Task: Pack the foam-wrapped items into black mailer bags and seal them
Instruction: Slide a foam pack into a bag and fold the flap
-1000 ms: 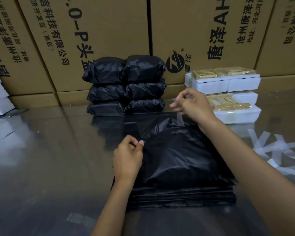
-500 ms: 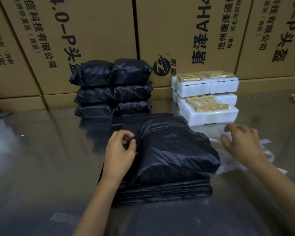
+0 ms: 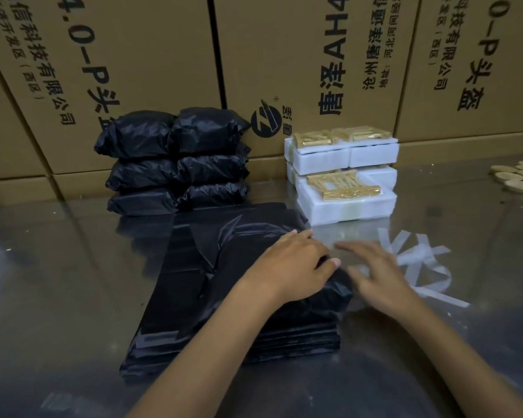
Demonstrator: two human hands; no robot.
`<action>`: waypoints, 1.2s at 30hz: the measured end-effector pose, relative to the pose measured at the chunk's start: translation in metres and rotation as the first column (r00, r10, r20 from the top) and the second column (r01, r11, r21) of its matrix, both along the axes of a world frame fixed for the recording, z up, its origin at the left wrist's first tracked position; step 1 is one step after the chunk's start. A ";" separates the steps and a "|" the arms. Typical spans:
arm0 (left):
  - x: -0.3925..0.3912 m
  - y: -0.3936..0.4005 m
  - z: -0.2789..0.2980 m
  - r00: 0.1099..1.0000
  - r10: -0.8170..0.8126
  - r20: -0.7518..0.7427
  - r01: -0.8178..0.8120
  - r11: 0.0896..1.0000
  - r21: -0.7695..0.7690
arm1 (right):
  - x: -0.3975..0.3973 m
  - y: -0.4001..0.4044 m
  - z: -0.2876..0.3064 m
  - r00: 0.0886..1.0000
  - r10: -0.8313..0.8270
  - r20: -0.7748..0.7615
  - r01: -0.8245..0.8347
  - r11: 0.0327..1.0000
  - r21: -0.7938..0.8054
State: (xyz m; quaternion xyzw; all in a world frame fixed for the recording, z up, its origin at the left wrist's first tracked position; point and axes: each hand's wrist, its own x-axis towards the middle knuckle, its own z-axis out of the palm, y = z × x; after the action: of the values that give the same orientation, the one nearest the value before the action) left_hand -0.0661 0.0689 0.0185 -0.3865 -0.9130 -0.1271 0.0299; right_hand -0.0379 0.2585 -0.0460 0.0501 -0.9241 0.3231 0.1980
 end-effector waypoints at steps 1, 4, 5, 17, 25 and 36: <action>-0.001 0.001 -0.003 1.000 -0.001 -0.009 0.002 1.000 0.020 | -0.001 -0.006 -0.001 0.996 0.087 0.015 -0.087 0.995 0.045; -0.001 -0.001 -0.010 0.999 -0.001 -0.043 0.004 0.998 0.069 | -0.005 -0.007 -0.007 0.995 0.091 0.045 -0.101 0.938 0.330; 0.001 -0.001 -0.010 0.999 0.003 -0.054 0.001 0.998 0.069 | -0.006 -0.005 -0.007 0.998 0.040 0.049 -0.055 0.927 0.370; 0.007 0.024 0.002 0.981 0.073 -0.180 -0.105 0.979 -0.177 | 0.009 0.006 -0.003 0.941 -0.310 0.134 0.290 0.945 0.152; 0.003 -0.045 0.004 0.960 0.278 -0.031 -0.211 0.793 0.571 | 0.029 -0.016 -0.002 0.975 -0.206 -0.079 0.190 0.966 -0.175; 0.008 -0.098 -0.016 0.542 0.285 0.791 -0.771 0.543 0.333 | 0.040 -0.070 0.001 0.998 -0.001 -0.057 -0.001 0.999 -0.036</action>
State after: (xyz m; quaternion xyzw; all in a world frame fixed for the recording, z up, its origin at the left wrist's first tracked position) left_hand -0.0577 -0.0292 0.0024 0.0424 -0.8287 -0.5454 -0.1181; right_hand 0.0025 0.1886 -0.0451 0.0554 -0.9121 0.3383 0.2250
